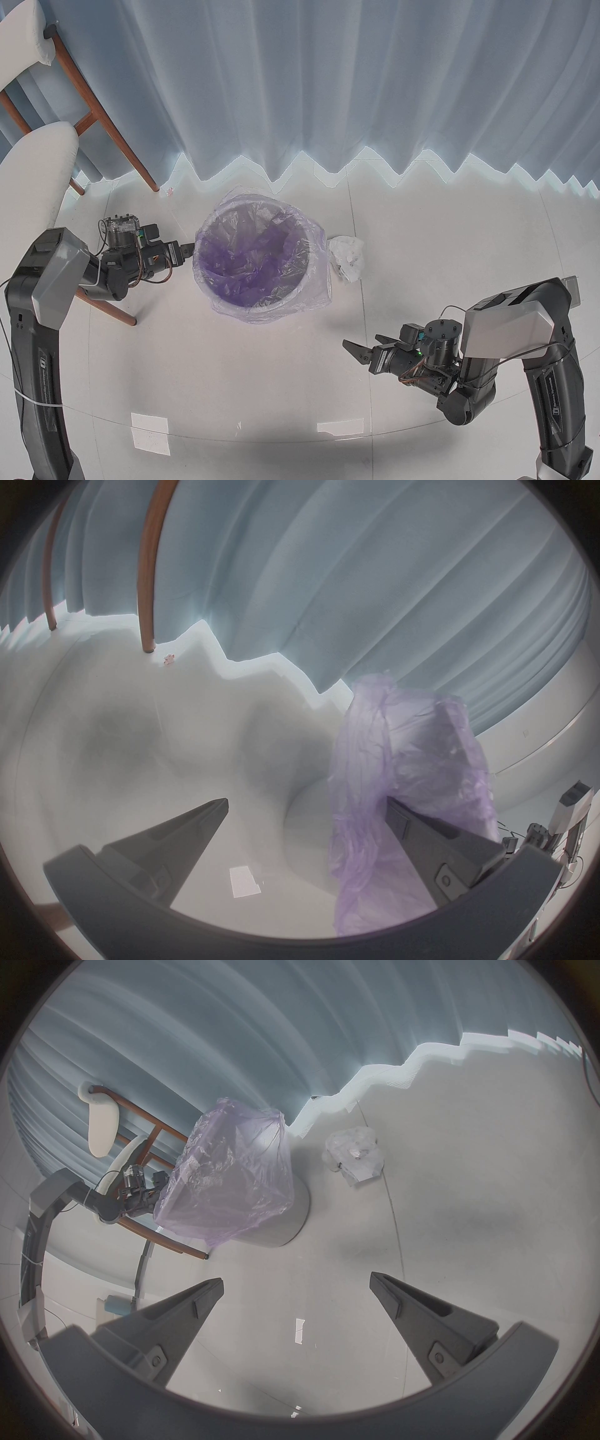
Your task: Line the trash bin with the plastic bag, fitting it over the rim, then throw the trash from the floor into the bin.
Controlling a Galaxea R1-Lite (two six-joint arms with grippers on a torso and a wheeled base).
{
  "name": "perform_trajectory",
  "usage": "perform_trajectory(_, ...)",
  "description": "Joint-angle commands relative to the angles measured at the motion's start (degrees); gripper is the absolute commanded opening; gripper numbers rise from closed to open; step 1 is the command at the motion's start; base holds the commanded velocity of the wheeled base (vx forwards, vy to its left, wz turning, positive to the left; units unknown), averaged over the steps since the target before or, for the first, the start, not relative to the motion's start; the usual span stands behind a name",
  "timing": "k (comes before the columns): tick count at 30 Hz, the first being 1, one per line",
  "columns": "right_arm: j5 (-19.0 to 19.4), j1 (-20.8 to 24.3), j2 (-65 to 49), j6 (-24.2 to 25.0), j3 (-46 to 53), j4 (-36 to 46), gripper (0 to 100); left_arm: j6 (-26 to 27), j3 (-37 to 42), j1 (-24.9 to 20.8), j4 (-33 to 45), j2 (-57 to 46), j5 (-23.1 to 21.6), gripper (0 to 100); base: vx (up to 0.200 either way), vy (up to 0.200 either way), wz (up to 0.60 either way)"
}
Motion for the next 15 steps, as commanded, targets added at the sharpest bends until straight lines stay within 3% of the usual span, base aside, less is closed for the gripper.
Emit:
perform_trajectory(1,0.0,-0.1,0.8,0.0,-0.3,-1.0,100,0.0,-12.4,-0.8,3.9,11.4,1.3,100,0.0,0.0,0.0)
perform_trajectory(11,0.0,-0.1,1.4,0.0,-1.0,-1.0,100,-0.1,-25.9,1.0,15.4,19.0,8.8,100,0.0,0.0,0.0)
perform_trajectory(15,0.0,-0.1,1.6,0.0,-1.0,-1.0,100,0.0,-26.8,1.5,18.1,21.2,12.9,100,0.0,0.0,0.0)
